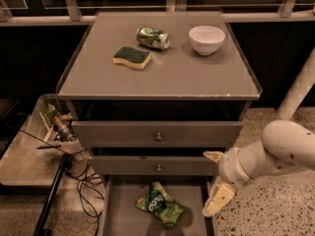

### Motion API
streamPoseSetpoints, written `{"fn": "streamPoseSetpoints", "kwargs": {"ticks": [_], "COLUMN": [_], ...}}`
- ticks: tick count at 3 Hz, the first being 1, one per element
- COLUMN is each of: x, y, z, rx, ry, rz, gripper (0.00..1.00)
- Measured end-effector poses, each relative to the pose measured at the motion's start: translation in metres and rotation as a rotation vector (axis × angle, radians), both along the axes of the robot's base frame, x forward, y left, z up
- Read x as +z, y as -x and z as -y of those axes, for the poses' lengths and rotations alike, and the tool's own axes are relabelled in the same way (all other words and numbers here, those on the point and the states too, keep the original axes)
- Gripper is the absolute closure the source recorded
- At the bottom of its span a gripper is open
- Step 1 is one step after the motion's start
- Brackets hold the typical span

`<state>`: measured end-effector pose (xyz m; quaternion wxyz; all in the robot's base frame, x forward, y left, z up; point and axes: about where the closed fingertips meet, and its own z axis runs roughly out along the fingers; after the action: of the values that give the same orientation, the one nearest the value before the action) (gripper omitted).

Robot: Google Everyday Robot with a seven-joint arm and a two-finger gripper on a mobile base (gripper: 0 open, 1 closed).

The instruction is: Pick green rice chip bag from bottom drawer and place on counter

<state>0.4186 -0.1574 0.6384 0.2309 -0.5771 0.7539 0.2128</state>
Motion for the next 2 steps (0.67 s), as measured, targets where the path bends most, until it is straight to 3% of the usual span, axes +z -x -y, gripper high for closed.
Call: {"fn": "streamPoseSetpoints", "kwargs": {"ticks": [2], "x": [-0.077], "y": [0.020], "z": [-0.027], "rx": [0.075], "ry": [-0.135], "rz": [-0.025], "gripper": [0.00]}}
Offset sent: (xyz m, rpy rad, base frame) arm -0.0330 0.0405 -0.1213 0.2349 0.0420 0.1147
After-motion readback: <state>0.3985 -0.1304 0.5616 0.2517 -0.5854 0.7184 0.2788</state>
